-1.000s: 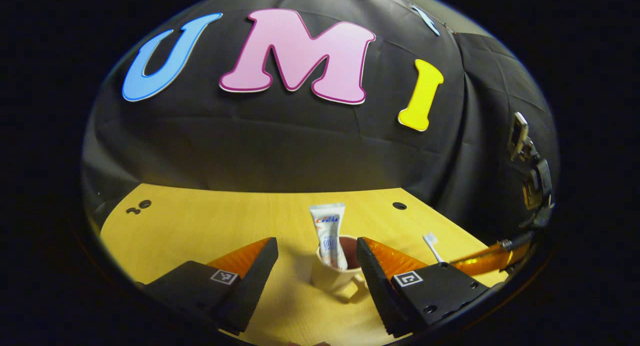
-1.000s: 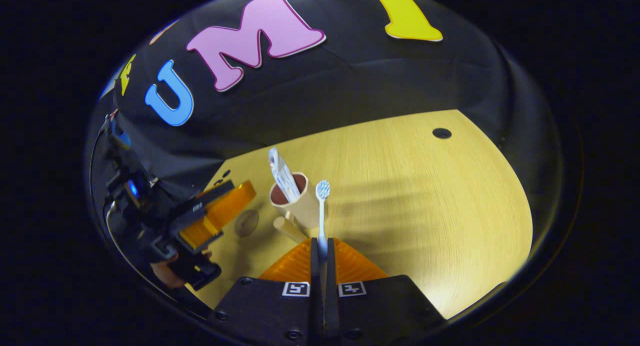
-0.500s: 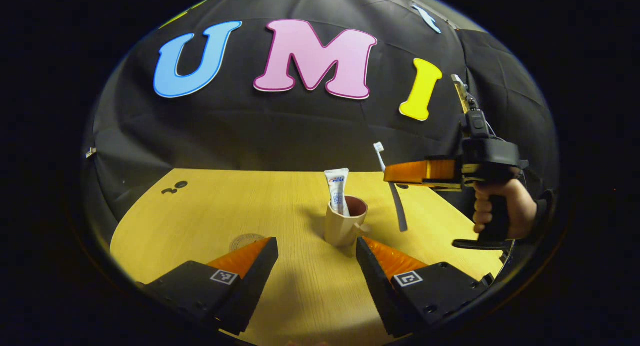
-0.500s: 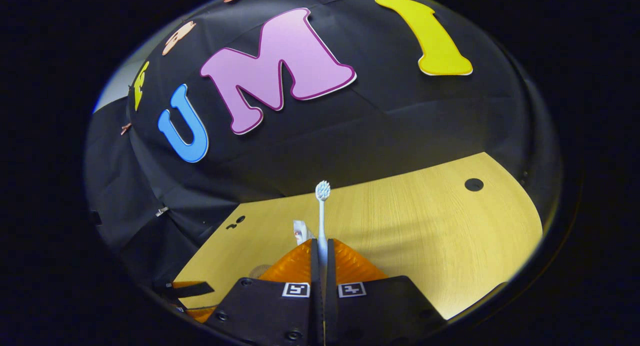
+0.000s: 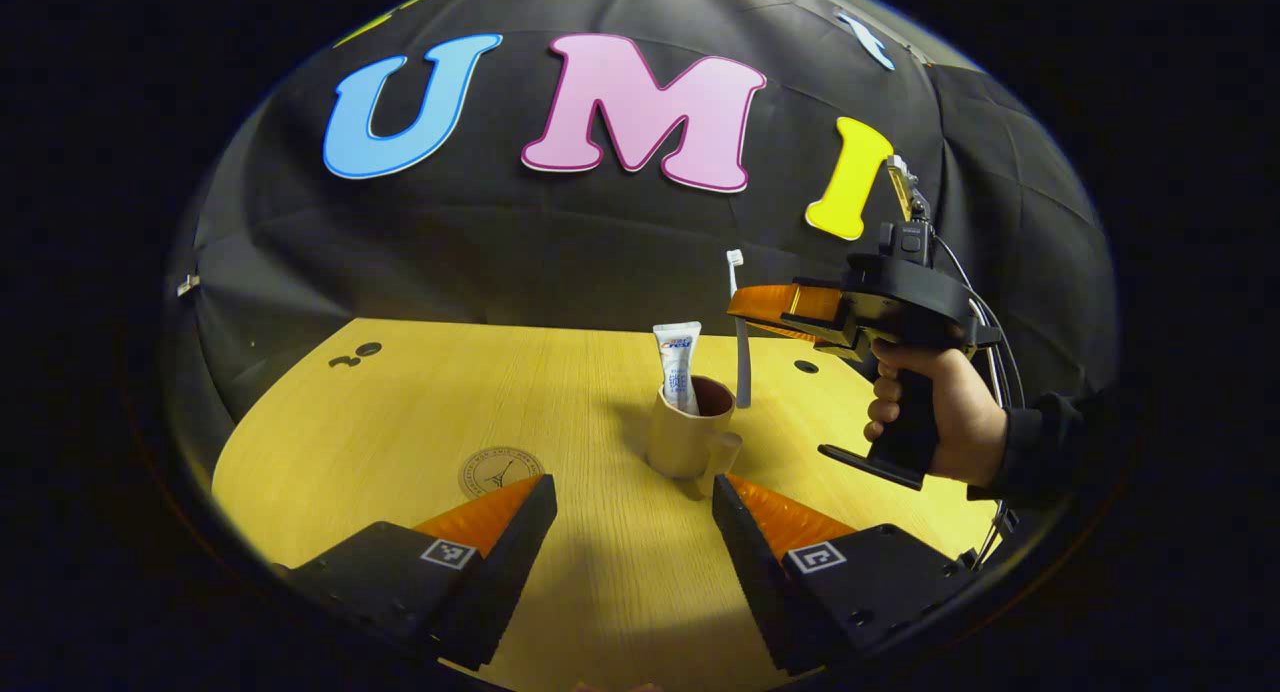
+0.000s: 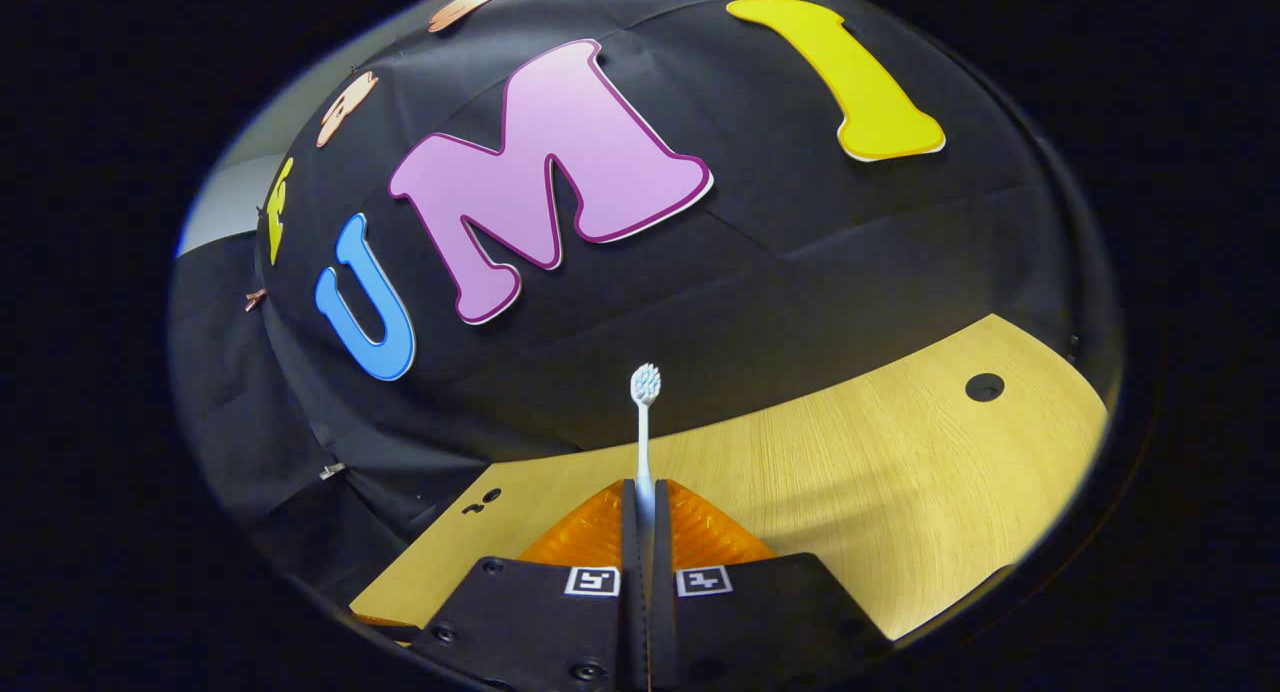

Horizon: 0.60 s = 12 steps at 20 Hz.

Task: Put the toothbrush and toothpaste on the desktop into the cup, then pick up the cup and place it on the coaster on the desktop.

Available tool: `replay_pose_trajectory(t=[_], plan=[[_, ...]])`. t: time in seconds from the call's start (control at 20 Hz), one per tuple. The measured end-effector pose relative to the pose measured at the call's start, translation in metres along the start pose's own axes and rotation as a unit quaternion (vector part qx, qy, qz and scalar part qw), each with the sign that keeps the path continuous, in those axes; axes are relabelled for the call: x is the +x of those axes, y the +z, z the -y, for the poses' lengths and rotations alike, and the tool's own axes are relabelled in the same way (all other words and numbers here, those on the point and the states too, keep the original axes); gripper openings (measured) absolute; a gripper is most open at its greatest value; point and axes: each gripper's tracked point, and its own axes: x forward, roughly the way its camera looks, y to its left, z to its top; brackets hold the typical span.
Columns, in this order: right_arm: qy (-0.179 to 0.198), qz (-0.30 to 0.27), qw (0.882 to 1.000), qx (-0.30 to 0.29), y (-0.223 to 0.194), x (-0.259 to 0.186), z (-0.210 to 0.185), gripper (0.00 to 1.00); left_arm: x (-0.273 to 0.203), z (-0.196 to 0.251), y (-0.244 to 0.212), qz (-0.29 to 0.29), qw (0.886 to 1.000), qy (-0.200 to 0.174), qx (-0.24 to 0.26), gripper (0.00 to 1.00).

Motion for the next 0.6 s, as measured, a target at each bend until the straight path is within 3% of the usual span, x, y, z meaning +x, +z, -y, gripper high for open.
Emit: replay_pose_trajectory(t=[0.6], plan=[[0.027, 0.032, 0.995, -0.09, -0.027, 0.021, 0.006, 0.06, 0.016, -0.015, -0.034, -0.014, 0.999, 0.021, -0.039, 0.97]])
